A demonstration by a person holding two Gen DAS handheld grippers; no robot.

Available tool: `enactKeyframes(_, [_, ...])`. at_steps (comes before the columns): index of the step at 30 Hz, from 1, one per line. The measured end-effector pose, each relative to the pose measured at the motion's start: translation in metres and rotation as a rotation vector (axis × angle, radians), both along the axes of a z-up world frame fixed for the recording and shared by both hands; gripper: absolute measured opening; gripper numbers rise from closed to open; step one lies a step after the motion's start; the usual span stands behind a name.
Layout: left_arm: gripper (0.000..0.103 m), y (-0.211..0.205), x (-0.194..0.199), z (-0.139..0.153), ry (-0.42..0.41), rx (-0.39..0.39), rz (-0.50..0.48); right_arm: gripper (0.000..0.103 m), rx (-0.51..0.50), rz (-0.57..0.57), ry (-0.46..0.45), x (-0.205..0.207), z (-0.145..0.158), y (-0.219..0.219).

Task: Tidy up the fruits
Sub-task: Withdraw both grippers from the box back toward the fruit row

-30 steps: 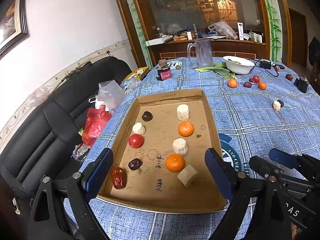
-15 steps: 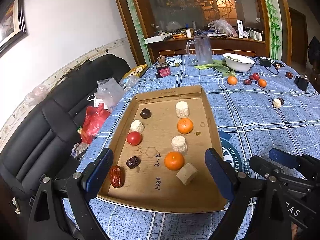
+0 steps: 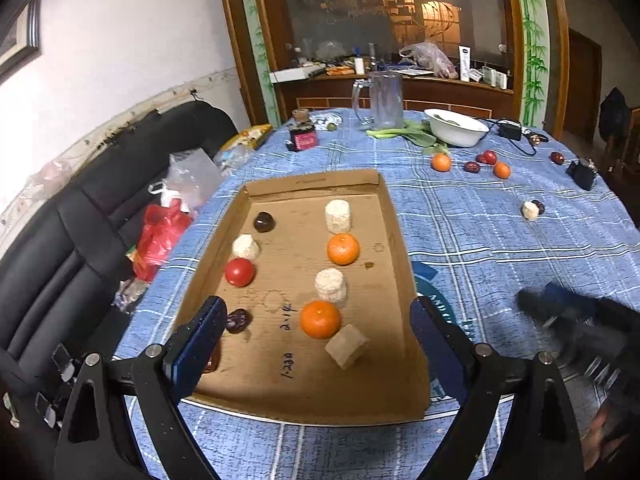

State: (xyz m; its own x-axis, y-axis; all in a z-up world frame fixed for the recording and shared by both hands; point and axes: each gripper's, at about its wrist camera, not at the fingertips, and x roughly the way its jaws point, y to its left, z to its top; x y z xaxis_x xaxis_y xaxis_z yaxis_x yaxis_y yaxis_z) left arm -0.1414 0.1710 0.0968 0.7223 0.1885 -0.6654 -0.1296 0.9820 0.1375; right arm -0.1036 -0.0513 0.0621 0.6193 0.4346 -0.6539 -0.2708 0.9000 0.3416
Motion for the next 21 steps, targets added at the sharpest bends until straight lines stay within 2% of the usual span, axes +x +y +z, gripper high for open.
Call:
enactKeyframes(6, [0.092, -0.003, 0.002, 0.001, 0.04, -0.078, -0.044, 0.055, -0.035, -0.204, -0.01, 0.013, 0.019, -0.099])
enactKeyframes(10, [0.092, -0.013, 0.004, -0.004, 0.073, -0.127, -0.084, 0.055, -0.08, -0.273, 0.013, 0.018, 0.018, -0.137])
enactKeyframes(15, [0.092, -0.033, 0.006, 0.005, 0.046, -0.113, -0.139, 0.055, -0.081, -0.276, 0.046, 0.033, 0.014, -0.152])
enactKeyframes(21, [0.092, -0.055, 0.019, 0.019, 0.025, -0.09, -0.187, 0.055, -0.084, -0.222, 0.055, 0.059, 0.013, -0.142])
